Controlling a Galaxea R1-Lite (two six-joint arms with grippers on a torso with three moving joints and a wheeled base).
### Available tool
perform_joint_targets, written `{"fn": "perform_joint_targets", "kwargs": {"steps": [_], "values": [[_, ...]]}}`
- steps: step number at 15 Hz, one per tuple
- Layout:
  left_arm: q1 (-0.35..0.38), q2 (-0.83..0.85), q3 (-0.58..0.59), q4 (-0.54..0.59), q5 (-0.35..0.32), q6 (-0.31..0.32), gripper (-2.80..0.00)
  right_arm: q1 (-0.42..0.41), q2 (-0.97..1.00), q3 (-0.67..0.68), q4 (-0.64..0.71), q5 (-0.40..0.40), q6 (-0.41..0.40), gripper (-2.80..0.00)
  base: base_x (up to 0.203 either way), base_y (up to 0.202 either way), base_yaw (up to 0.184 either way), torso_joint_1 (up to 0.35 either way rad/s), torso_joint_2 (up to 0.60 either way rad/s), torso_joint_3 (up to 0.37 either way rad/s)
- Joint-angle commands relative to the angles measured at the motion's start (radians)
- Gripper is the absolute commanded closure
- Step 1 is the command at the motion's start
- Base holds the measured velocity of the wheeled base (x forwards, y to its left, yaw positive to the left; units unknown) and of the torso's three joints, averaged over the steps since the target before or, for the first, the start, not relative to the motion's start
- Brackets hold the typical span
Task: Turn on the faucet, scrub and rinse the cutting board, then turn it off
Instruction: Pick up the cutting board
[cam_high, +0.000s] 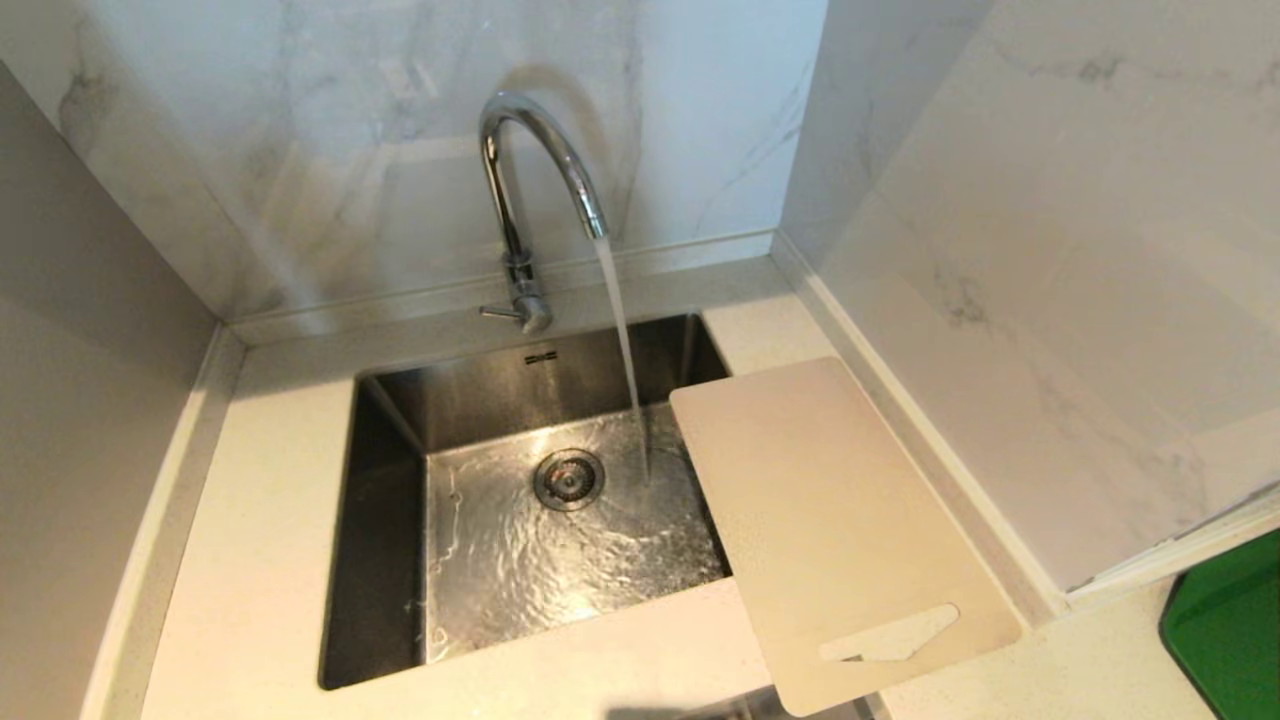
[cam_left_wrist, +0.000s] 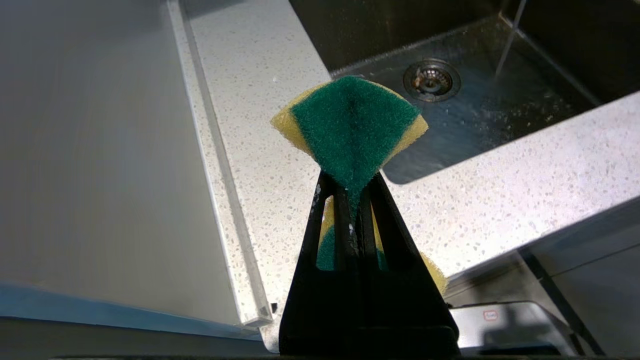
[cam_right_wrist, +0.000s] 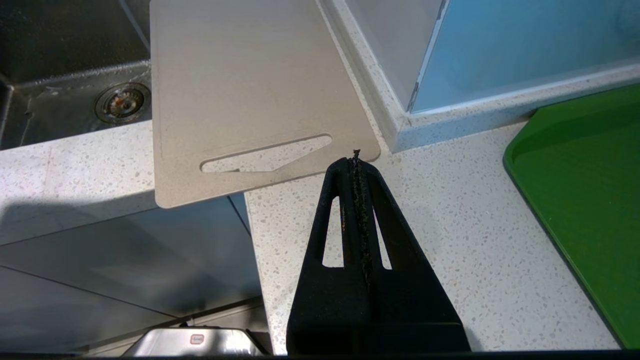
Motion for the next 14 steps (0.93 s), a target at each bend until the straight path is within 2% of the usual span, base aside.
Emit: {"fn": "perform_joint_targets", "kwargs": {"steps": [1,4,6,14], "values": [[0.001,-0.005,0.003,0.003,-0.006,0.014,0.00,0.000,0.000,0.001,-0.001,0.000,0.000,0.00,0.000,0.000,0.000,0.000,0.00,0.000],[0.001,-0.005,0.003,-0.003,0.008,-0.062,0.00,0.000,0.000,0.000,-0.001,0.000,0.000,0.00,0.000,0.000,0.000,0.000,0.00,0.000],[0.001,-0.005,0.003,-0.003,0.024,-0.090,0.00,0.001,0.000,0.001,-0.001,0.000,0.000,0.00,0.000,0.000,0.000,0.000,0.00,0.000],[0.001,-0.005,0.003,-0.005,0.026,-0.097,0.00,0.001,0.000,0.001,-0.001,0.000,0.001,0.00,0.000,0.000,0.000,0.000,0.00,0.000]]}}
